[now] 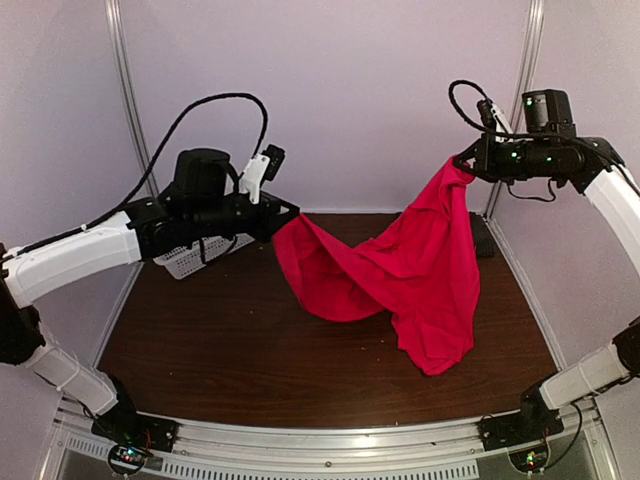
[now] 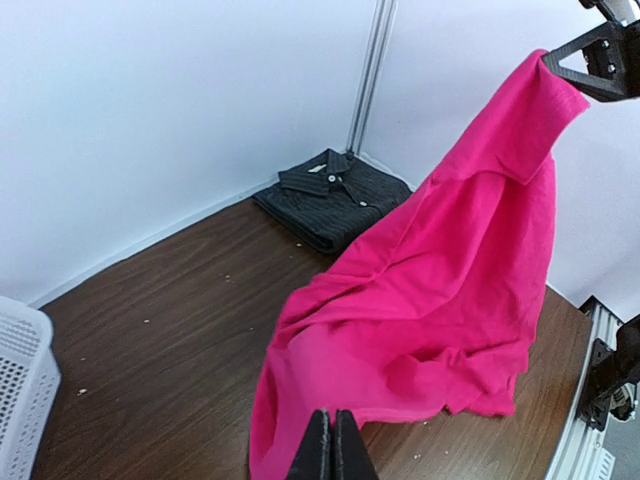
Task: Fold and stack the mixed laundry pile
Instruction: Flatten out the crumpled T-shirt at the center of the board.
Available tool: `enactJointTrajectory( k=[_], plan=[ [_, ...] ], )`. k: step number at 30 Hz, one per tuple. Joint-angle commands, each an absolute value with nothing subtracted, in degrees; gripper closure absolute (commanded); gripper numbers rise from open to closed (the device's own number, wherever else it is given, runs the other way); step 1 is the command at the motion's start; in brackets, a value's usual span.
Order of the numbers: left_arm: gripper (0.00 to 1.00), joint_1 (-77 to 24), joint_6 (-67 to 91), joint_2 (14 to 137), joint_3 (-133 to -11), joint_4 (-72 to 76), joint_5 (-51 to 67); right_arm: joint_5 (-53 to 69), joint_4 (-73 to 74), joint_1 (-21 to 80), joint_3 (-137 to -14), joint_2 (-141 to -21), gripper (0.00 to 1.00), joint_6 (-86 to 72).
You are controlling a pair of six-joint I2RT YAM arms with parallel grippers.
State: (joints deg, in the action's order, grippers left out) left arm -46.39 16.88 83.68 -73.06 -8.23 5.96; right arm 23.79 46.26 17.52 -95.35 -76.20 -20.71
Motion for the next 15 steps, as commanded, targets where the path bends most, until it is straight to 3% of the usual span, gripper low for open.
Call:
enactJointTrajectory(
  k=[1,12,15],
  plan=[
    [1.0,-45.53,11.43,76.44,-73.98,-17.48,-1.76,21.8,49.89,16.62,-103.64,-77.26,1.0,-15.06],
    [1.0,-45.53,4.52,61.61,-74.07,-22.39,-6.66,18.37,58.4,16.53,-119.93,-76.57,1.0,-10.59],
    [1.0,-45.53,2.96,58.81,-72.64,-25.66,-1.16,20.88,58.27,16.52,-118.71,-75.89,1.0,-11.2]
  ],
)
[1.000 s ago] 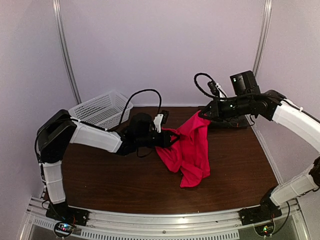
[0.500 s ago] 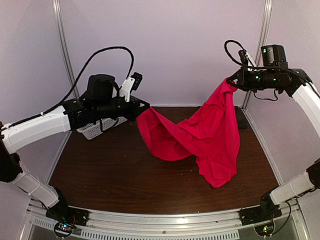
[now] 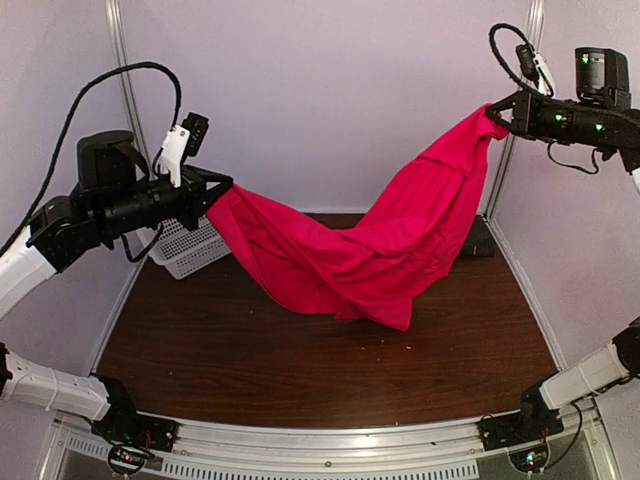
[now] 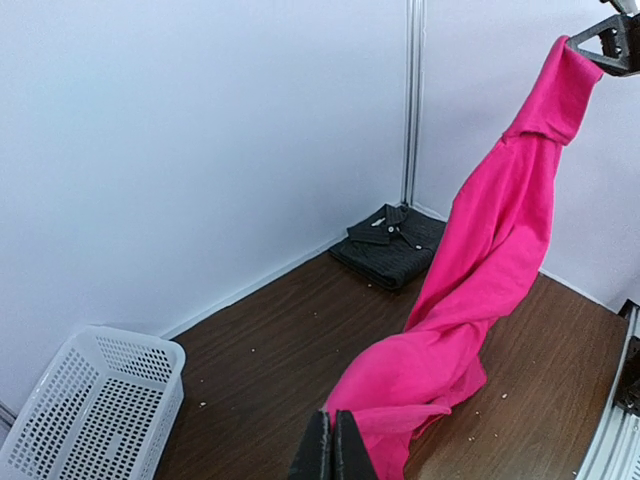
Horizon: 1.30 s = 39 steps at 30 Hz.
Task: Fold and stack the mixed laundry pile
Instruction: Flatten out the crumpled T-shirt at the center of the board.
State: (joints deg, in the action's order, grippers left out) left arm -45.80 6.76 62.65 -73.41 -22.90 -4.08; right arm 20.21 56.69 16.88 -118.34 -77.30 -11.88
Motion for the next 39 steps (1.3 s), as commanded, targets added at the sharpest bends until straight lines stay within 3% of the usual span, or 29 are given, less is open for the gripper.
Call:
enactJointTrajectory(
  k=[1,4,7,9,14,15,19,22,27,34,39],
  plan=[
    [1.0,-45.64,3.33,58.23,-71.74,-27.4,2.32,22.37,58.03,16.52,-117.57,-75.48,1.0,-11.43],
    [1.0,-49.12,4.99,56.64,-66.59,-33.62,7.64,24.7,58.31,16.52,-111.69,-72.99,1.0,-12.17],
    [0.97,-59.55,4.92,56.75,-61.31,-38.66,1.75,24.68,56.93,16.52,-101.59,-67.6,1.0,-13.94],
    [0.69,-64.87,4.63,59.85,-60.43,-41.98,-2.74,24.45,55.66,16.52,-94.48,-64.61,1.0,-15.03],
    [0.33,-62.19,8.04,59.14,-56.46,-33.12,-8.2,24.24,55.29,16.52,-84.12,-62.38,1.0,-15.89],
    [0.31,-58.56,9.54,57.61,-54.09,-28.04,-6.68,23.79,55.54,16.52,-83.44,-62.51,1.0,-15.78],
    [0.35,-43.87,13.98,62.45,-51.32,-17.47,2.8,23.22,56.59,16.44,-80.35,-62.27,1.0,-16.35],
    [0.32,-42.8,14.03,78.76,-59.08,-19.42,1.33,23.34,56.18,16.42,-75.86,-60.87,1.0,-17.29],
    [0.36,-42.45,14.28,101.64,-73.94,-21.26,8.44,24.41,54.76,16.35,-70.79,-59.71,1.0,-18.74],
    [0.36,-42.63,11.73,119.22,-88.12,-22.04,17.69,23.87,54.31,16.26,-69.21,-59.99,1.0,-19.04],
    [0.42,-43.04,8.79,126.75,-93.16,-25.33,21.84,23.93,53.4,16.26,-68.86,-60.57,1.0,-19.33]
  ],
)
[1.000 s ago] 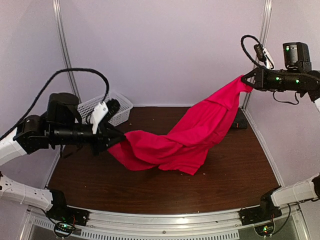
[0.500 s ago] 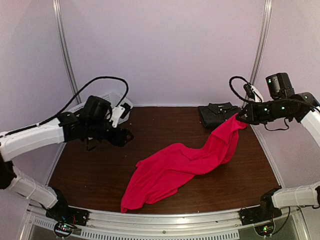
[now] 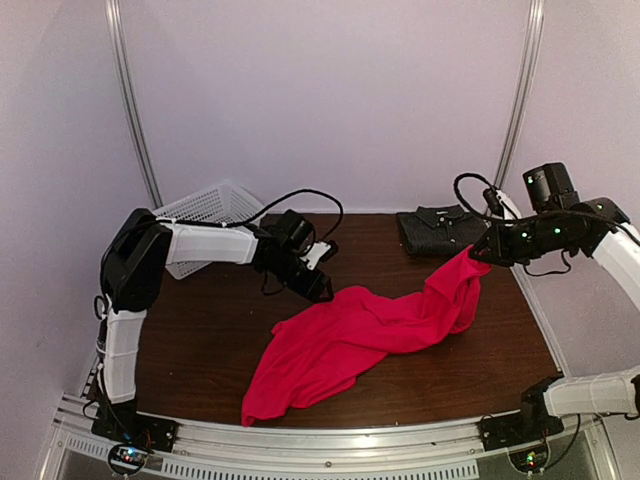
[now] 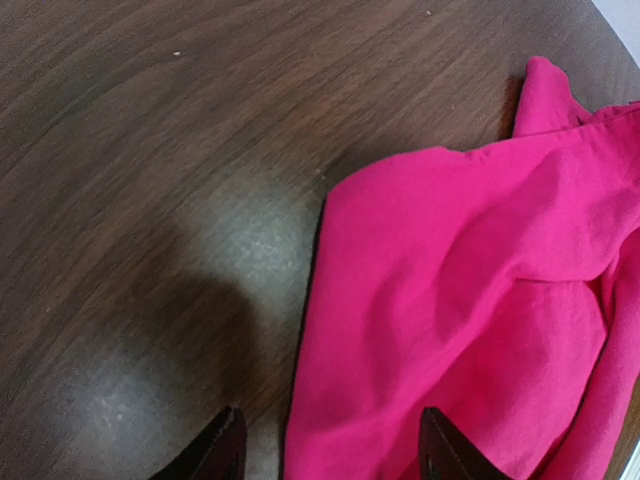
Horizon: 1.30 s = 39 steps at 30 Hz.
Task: Fold and stack the mixed laundry pile
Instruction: Flatten out the crumpled T-shirt at the center of the board.
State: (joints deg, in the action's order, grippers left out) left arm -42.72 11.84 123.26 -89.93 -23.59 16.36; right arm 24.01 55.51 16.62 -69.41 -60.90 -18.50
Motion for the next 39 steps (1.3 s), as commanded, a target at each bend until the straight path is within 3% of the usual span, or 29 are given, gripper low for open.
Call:
enactJointTrajectory(
  k=[1,7,10,14,19,28,31,36,39],
  plan=[
    [0.44,-43.06,8.68,127.76,-92.81,-25.03,22.56,24.02,53.21,16.22,-68.82,-60.82,1.0,-19.34],
    [0.65,-42.87,7.6,131.41,-94.71,-27.17,22.02,24.29,51.98,16.17,-68.44,-62.19,1.0,-18.98],
    [1.0,-40.42,8.28,130.98,-97.73,-29.59,23.05,25.0,50.46,16.09,-67.88,-63.67,1.0,-18.53],
    [1.0,-35.03,9.96,122.34,-97.48,-26.41,23.41,26.66,47.62,15.95,-67.87,-66.9,1.0,-18.11],
    [1.0,-35.98,2.27,111.86,-95.94,-27.51,22.17,29.76,44.95,15.01,-68.15,-70.1,1.0,-19.23],
    [1.0,-59.6,-12.81,90.68,-65.72,-31.59,3.94,31.8,48.84,9.43,-60.27,-63.38,1.0,-17.73],
    [0.59,-63.6,-8.68,85.52,-58.56,-34.06,2.15,31.84,50.09,7.98,-56.56,-60.98,1.0,-16.63],
    [0.32,-60.74,3.43,70.62,-50.36,-26.75,0.88,33.7,49.44,7.65,-53.44,-60.39,1.0,-16.79],
    [0.3,-54.8,7.55,68.09,-49.04,-24.27,3.08,34.59,49.0,7.56,-52.96,-61.0,1.0,-16.45]
  ],
)
